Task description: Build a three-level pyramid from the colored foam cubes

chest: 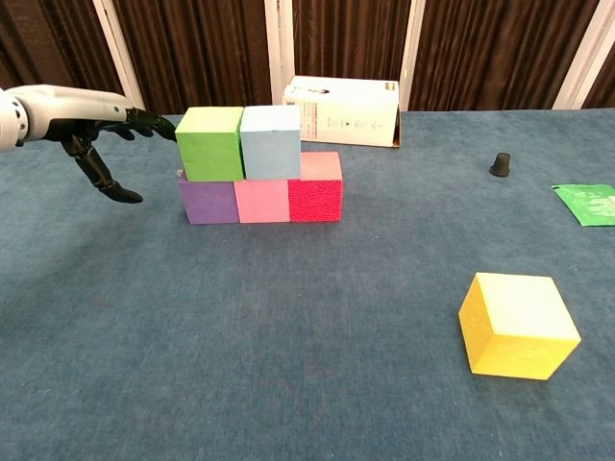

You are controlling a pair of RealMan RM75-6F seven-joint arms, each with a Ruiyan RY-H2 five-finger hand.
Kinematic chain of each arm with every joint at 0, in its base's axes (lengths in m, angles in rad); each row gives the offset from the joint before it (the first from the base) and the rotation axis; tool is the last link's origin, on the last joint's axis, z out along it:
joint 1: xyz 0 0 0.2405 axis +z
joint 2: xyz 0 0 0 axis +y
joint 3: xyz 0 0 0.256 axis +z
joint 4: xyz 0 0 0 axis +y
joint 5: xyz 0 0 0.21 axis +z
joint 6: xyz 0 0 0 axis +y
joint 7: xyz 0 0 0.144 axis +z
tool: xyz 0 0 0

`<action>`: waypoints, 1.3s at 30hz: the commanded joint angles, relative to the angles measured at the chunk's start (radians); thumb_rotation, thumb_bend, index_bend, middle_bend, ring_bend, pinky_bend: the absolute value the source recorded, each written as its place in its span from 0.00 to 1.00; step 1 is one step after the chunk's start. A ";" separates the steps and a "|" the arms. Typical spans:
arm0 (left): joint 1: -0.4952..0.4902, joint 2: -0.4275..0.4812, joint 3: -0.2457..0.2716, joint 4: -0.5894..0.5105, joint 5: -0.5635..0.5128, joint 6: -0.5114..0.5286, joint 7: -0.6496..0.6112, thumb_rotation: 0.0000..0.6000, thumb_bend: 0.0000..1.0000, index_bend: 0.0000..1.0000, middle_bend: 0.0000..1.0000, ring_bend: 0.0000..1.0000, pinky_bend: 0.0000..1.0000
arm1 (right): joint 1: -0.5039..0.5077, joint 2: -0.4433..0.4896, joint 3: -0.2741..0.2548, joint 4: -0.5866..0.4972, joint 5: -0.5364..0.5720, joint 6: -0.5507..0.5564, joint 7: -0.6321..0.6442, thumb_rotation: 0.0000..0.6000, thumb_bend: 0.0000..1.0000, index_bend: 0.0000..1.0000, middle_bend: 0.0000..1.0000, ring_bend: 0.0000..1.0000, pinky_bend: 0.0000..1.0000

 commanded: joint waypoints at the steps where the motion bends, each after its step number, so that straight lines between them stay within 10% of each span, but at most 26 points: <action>1: -0.003 -0.006 0.000 0.003 -0.009 0.004 0.007 1.00 0.32 0.12 0.03 0.00 0.00 | 0.000 0.001 0.000 -0.001 0.000 -0.001 0.001 1.00 0.32 0.05 0.01 0.00 0.00; 39: -0.009 -0.035 -0.002 0.015 -0.032 0.039 0.048 1.00 0.32 0.19 0.02 0.00 0.00 | 0.002 0.006 0.004 -0.003 0.017 -0.007 0.002 1.00 0.32 0.05 0.01 0.00 0.00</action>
